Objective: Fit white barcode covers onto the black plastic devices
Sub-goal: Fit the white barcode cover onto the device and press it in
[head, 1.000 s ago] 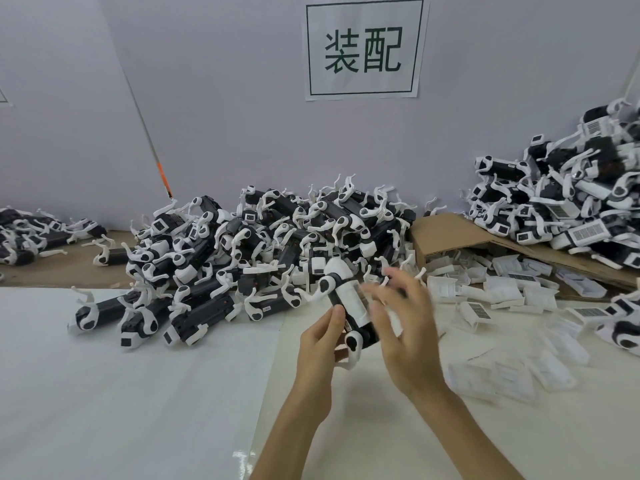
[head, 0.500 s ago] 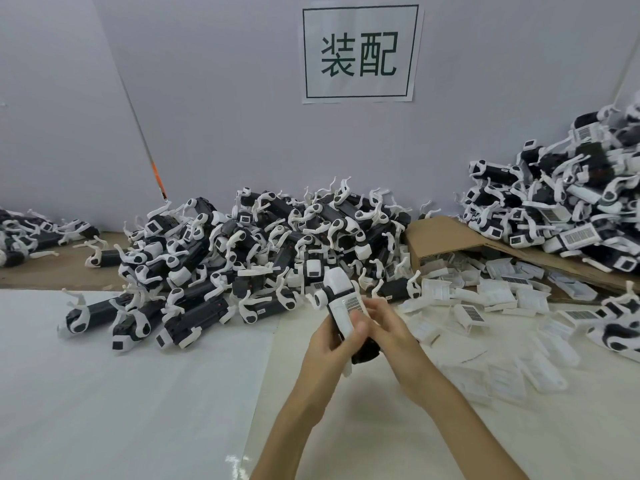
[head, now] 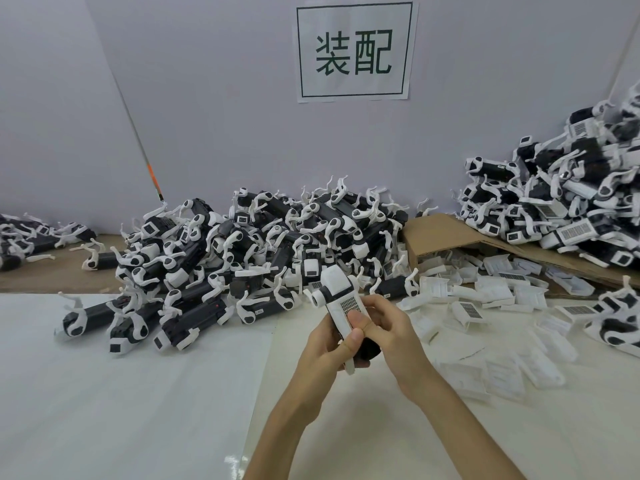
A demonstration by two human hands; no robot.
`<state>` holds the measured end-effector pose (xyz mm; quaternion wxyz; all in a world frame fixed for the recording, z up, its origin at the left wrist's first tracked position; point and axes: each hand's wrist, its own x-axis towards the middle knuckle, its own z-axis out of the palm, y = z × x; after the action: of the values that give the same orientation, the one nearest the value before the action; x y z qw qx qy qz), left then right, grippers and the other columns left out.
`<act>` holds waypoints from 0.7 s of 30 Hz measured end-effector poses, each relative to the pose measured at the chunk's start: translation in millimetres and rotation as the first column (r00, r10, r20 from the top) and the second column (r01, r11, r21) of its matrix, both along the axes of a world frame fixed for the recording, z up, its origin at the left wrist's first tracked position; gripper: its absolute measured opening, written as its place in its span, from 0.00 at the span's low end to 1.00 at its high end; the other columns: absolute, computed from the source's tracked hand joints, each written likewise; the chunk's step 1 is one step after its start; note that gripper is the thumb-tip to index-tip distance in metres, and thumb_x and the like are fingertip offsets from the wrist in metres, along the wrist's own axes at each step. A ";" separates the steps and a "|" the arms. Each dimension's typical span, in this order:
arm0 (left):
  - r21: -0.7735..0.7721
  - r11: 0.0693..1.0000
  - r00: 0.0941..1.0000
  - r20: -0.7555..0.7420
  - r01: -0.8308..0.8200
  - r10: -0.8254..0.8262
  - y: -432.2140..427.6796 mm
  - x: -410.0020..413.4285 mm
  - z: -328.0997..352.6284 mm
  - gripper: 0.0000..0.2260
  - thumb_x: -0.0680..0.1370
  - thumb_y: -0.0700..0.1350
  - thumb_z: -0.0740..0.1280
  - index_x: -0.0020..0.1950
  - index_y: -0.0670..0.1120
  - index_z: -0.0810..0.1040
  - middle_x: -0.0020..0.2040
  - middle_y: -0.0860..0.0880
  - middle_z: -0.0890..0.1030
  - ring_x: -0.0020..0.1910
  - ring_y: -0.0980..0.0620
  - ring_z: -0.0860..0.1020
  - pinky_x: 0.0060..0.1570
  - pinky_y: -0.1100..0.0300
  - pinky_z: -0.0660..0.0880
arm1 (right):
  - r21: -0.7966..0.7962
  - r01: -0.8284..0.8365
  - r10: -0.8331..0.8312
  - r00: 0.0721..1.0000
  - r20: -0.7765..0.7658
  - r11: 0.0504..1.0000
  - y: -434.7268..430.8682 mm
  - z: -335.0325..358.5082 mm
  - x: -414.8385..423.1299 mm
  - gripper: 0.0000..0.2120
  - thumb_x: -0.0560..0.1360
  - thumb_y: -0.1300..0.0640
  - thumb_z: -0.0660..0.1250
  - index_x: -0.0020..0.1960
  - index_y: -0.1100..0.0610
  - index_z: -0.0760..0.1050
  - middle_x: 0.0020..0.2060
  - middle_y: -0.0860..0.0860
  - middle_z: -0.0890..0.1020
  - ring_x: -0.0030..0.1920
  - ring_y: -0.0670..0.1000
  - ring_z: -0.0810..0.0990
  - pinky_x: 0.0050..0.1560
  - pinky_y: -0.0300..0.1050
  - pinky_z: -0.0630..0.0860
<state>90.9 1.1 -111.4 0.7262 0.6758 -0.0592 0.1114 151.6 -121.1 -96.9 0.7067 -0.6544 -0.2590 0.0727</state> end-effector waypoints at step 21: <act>0.324 0.941 0.994 -0.022 -0.096 0.109 11.4 4.5 -10.2 0.13 0.68 0.47 0.75 0.52 0.51 0.81 0.40 0.53 0.83 0.38 0.54 0.79 0.39 0.59 0.77 | -0.605 0.053 0.287 0.845 0.452 0.795 -39.6 60.5 2.7 0.22 0.72 0.52 0.75 0.61 0.35 0.72 0.54 0.38 0.80 0.58 0.39 0.76 0.53 0.34 0.70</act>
<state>95.4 12.5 -121.6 0.6003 0.7896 -0.0268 0.1245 154.3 -160.7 -36.4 0.3610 -0.8188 -0.4461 0.0154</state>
